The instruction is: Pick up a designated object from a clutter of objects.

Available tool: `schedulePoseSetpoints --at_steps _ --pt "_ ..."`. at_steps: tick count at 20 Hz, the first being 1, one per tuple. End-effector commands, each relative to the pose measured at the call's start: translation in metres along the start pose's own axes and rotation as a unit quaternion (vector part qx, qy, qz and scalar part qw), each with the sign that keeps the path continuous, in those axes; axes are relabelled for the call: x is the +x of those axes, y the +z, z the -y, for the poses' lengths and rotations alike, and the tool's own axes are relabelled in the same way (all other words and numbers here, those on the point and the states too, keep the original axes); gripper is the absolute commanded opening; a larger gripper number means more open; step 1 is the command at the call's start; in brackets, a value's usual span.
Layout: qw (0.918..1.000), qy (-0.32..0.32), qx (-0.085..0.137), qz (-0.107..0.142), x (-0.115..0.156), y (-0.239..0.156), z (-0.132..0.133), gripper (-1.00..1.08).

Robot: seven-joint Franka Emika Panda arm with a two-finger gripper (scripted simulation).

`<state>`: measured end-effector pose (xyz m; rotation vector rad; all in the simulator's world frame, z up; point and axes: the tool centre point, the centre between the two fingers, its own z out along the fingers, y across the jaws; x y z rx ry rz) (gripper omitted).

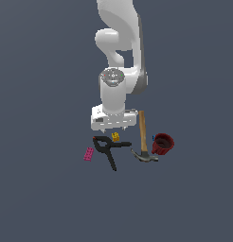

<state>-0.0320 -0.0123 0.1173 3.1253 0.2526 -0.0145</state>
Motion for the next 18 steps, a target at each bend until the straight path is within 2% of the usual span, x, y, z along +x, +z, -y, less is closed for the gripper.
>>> schedulePoseSetpoints --at_steps 1,8,18 --pt "0.9999 -0.010 0.001 -0.002 -0.005 0.015 0.003 1.00" --pt "0.9997 -0.026 0.002 -0.004 -0.014 0.040 0.009 1.00" --pt "0.9996 -0.028 0.003 -0.004 -0.016 0.049 0.010 1.00"
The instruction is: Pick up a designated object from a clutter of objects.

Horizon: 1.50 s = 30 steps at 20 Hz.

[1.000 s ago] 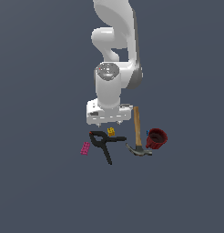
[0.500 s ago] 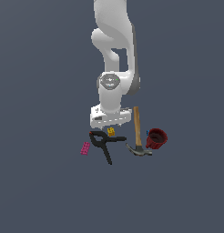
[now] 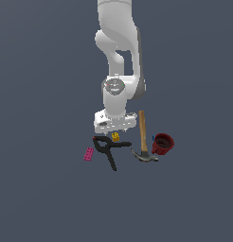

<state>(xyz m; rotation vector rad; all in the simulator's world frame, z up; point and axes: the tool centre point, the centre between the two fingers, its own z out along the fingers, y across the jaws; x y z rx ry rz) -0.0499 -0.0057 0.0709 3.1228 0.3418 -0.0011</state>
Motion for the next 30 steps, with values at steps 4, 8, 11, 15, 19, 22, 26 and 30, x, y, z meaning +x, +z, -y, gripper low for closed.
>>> schedulePoseSetpoints --at_steps 4,8,11,15,19,22,26,30 --pt "1.0000 0.000 0.000 0.000 -0.001 0.015 0.000 1.00" --pt "1.0000 -0.001 0.000 0.000 -0.001 0.033 0.000 1.00" --pt "1.0000 -0.001 0.000 0.000 -0.001 0.043 0.000 1.00" --pt "1.0000 -0.001 0.000 0.000 -0.001 0.049 0.000 1.00" --pt "1.0000 -0.001 0.000 0.000 -0.001 0.049 0.000 -1.00" --pt "1.0000 -0.001 0.000 0.000 -0.001 0.049 0.000 -1.00" --pt "1.0000 -0.001 0.000 0.000 -0.001 0.049 0.000 -1.00" --pt "0.9998 0.016 -0.005 -0.009 -0.003 0.030 -0.017 -1.00"
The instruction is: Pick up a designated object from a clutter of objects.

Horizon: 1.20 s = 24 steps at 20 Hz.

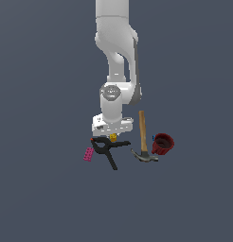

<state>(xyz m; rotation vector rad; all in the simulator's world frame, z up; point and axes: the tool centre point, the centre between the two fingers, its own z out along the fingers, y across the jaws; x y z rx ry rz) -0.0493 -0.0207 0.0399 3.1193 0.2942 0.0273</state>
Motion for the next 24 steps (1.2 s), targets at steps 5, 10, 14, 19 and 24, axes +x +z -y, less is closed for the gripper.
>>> schedulePoseSetpoints --at_steps 5,10,14,19,24 --pt "1.0000 0.001 0.000 0.000 0.002 -0.015 -0.008 -1.00" --pt "1.0000 0.000 0.000 0.001 0.006 -0.040 -0.018 -1.00" --pt "1.0000 -0.002 0.001 0.001 0.011 -0.069 -0.030 -1.00" --pt "1.0000 -0.004 0.002 0.002 0.019 -0.113 -0.048 -1.00" --pt "1.0000 -0.006 0.003 0.003 0.027 -0.159 -0.067 -1.00"
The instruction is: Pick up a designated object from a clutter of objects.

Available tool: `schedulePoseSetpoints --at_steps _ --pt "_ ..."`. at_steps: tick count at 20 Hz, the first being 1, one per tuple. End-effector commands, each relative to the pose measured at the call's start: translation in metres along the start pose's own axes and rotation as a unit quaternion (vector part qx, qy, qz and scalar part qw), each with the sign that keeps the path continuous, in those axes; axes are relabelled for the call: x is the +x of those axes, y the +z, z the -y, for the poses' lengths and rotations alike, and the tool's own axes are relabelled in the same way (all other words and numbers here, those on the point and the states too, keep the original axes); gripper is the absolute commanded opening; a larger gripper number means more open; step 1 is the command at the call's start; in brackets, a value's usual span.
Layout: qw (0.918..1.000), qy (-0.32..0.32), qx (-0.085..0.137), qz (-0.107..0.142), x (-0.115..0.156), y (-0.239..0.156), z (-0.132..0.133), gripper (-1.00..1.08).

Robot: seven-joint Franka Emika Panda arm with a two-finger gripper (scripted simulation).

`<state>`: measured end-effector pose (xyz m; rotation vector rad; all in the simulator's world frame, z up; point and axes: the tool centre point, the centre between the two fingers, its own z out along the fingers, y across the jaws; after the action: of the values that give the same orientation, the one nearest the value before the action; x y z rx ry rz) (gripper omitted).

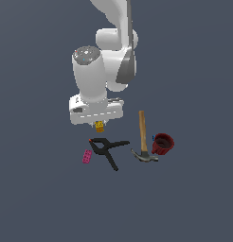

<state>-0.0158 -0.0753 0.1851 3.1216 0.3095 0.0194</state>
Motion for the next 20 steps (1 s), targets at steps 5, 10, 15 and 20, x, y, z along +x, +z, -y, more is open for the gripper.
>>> schedulePoseSetpoints --at_steps 5,10,15,20 --pt "1.0000 -0.003 0.001 0.001 0.011 -0.060 -0.025 -1.00" --pt "1.0000 -0.005 0.002 0.002 0.020 -0.107 -0.044 -1.00" --pt "1.0000 -0.006 0.002 0.003 0.029 -0.150 -0.063 -1.00" --pt "1.0000 -0.008 0.002 0.004 0.038 -0.187 -0.079 -1.00"
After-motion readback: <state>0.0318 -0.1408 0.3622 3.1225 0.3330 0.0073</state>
